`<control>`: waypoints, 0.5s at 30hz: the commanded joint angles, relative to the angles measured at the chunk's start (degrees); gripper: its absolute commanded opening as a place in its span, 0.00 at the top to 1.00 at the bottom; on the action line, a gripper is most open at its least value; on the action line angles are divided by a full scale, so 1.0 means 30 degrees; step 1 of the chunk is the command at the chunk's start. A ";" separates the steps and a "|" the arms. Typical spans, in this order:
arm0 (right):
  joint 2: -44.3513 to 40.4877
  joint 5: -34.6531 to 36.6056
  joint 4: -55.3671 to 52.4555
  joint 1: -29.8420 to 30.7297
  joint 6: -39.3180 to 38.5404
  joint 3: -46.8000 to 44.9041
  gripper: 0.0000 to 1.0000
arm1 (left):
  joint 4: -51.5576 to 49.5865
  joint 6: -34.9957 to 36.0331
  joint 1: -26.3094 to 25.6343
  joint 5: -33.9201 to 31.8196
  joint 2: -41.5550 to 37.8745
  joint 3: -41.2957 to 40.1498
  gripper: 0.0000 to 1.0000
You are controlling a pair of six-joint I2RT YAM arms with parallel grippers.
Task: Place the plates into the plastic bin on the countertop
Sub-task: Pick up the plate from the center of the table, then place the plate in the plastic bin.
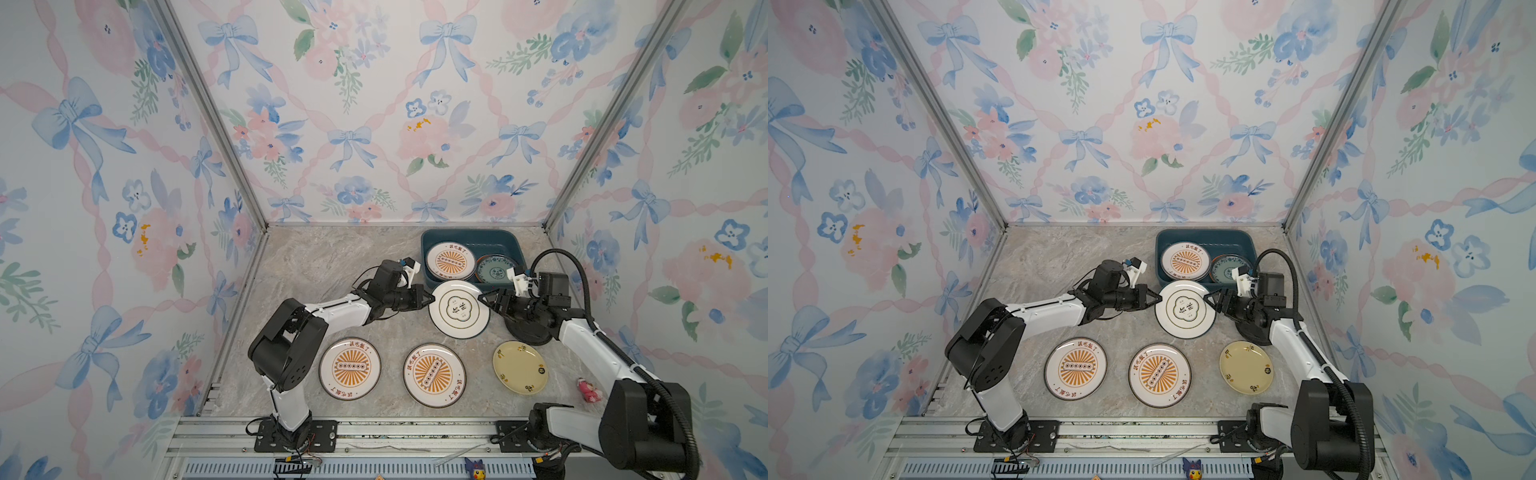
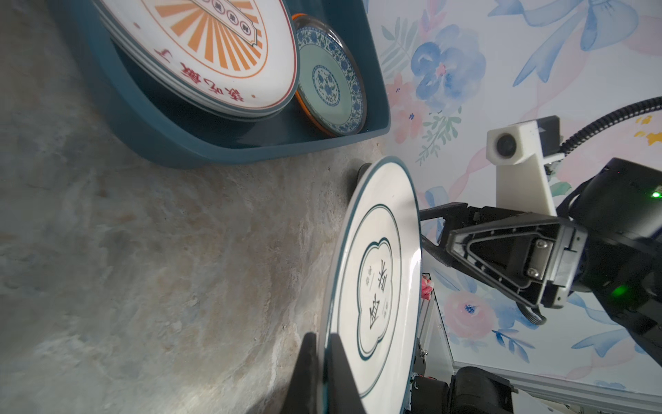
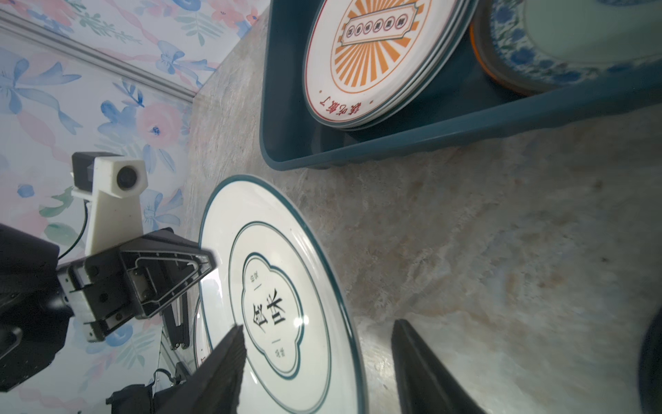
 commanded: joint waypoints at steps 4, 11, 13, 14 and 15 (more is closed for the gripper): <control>0.0742 -0.2146 0.0858 0.1229 -0.0225 0.0046 0.49 | 0.0556 0.0398 0.0946 0.1068 -0.0859 0.0055 1.00; 0.1394 -0.2698 0.1649 0.2360 0.0035 0.0264 0.67 | 0.0516 0.0419 0.1284 0.1331 -0.1121 0.0012 1.00; 0.1543 -0.2974 0.2298 0.2494 0.0421 0.0196 0.71 | 0.0530 0.0405 0.1341 0.1363 -0.1249 -0.0045 1.00; 0.1643 -0.3145 0.2709 0.2554 0.0753 0.0146 0.73 | 0.0530 0.0419 0.1372 0.1377 -0.1360 -0.0038 1.00; 0.1757 -0.3296 0.3174 0.2579 0.1041 0.0099 0.75 | 0.0534 0.0420 0.1383 0.1415 -0.1431 -0.0057 1.00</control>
